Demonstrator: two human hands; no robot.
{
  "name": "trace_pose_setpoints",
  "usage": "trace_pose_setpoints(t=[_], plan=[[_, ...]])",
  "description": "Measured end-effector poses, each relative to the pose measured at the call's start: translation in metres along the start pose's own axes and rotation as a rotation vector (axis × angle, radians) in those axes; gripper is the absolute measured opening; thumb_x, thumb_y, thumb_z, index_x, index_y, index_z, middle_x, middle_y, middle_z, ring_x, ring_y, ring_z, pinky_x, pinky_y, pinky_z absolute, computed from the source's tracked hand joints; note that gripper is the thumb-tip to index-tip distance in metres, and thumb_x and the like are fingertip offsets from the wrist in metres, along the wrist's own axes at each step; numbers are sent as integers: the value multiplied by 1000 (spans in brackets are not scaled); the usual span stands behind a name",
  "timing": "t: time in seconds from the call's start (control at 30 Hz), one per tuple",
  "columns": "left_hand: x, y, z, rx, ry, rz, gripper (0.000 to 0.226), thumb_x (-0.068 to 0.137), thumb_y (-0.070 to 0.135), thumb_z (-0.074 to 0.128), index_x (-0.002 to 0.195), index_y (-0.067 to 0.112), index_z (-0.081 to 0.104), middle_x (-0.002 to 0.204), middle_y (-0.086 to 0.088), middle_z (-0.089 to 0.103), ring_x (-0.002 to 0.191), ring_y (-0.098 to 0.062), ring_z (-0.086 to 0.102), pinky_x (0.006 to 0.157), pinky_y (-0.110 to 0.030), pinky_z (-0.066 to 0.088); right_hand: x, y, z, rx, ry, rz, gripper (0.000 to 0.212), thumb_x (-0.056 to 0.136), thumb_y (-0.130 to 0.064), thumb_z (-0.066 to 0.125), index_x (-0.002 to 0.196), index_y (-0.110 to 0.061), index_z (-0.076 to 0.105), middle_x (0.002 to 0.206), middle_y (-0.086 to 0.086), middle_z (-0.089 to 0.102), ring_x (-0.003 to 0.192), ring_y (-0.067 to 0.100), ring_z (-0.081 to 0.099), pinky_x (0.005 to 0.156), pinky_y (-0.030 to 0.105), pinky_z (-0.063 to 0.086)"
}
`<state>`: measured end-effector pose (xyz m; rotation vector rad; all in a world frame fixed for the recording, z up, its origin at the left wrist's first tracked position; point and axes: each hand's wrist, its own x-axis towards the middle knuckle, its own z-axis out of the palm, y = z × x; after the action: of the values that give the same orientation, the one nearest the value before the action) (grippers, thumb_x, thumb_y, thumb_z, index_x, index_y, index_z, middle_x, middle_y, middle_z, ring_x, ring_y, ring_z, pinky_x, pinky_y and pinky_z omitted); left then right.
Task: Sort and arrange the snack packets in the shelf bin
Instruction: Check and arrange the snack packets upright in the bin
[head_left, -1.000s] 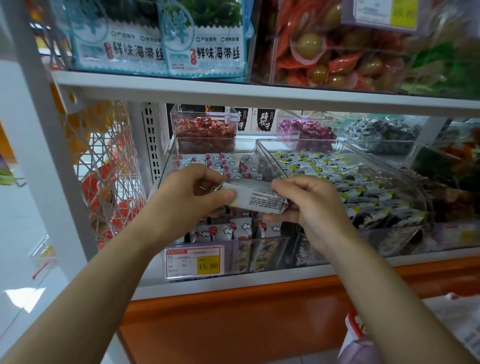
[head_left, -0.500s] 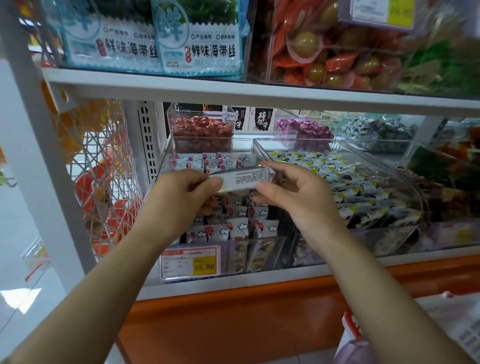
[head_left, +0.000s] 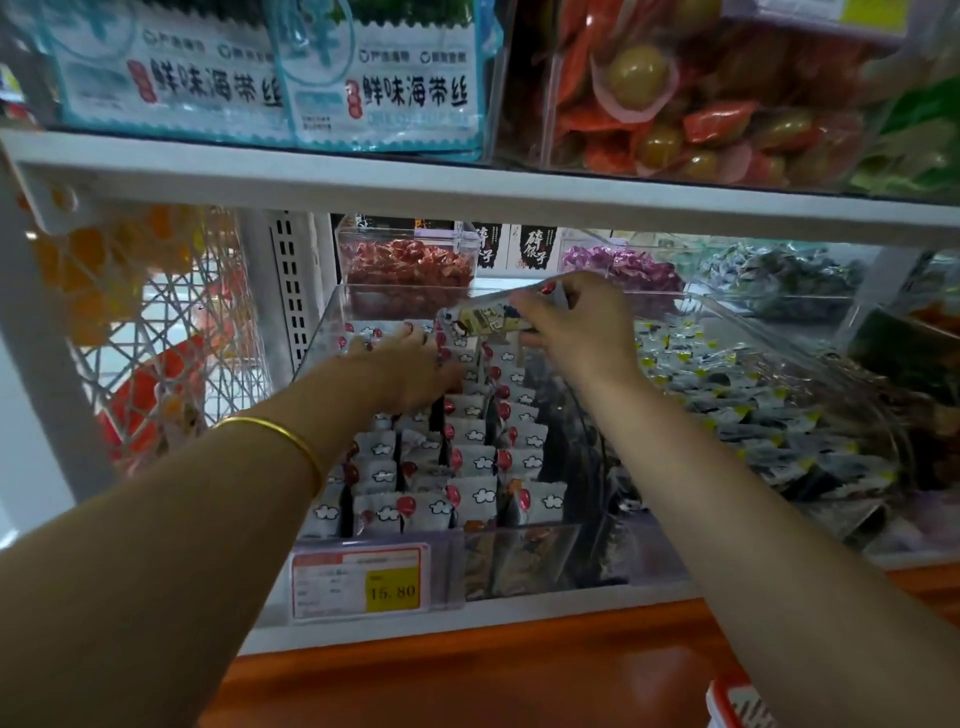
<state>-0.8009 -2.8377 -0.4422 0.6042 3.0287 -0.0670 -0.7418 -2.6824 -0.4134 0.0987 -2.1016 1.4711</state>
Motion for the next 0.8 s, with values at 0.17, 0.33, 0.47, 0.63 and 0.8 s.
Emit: trace_pose_setpoints(t=[0.17,0.33,0.47,0.63,0.8], plan=[[0,-4,4,63,-53,-31,54,95,54,5,146,39,12,155,-7,19,143,-29,8,105,-65,12,23,3,22,-95,-44,-22,28,84,-20,68,92,4,57,87,7,62,88,27,63,82,43,54],[-13,-4,-2,101,-98,-59,79,85,67,-4,146,27,29,155,-1,22,145,-20,3,110,-64,2,42,3,48,-241,-72,-101,30,83,-16,69,70,-12,42,69,-4,46,62,7,46,45,8,32],[-25,-3,-2,149,-113,5,73,88,60,-5,142,31,36,153,-1,28,145,-21,6,109,-65,2,51,5,63,-392,-223,-160,28,82,-21,69,97,-2,55,87,3,51,78,14,48,56,21,34],[-42,-4,1,-11,5,18,71,91,59,3,141,21,35,156,1,18,145,-19,3,111,-61,4,52,10,86,-643,-414,-235,21,83,-23,68,91,-5,59,83,4,54,70,13,48,53,21,30],[-57,-6,11,-96,95,14,70,90,60,8,143,21,30,157,0,13,145,-20,1,114,-55,3,54,27,99,-864,-594,-277,24,92,-29,50,82,-13,64,93,1,65,93,18,53,88,36,39]])
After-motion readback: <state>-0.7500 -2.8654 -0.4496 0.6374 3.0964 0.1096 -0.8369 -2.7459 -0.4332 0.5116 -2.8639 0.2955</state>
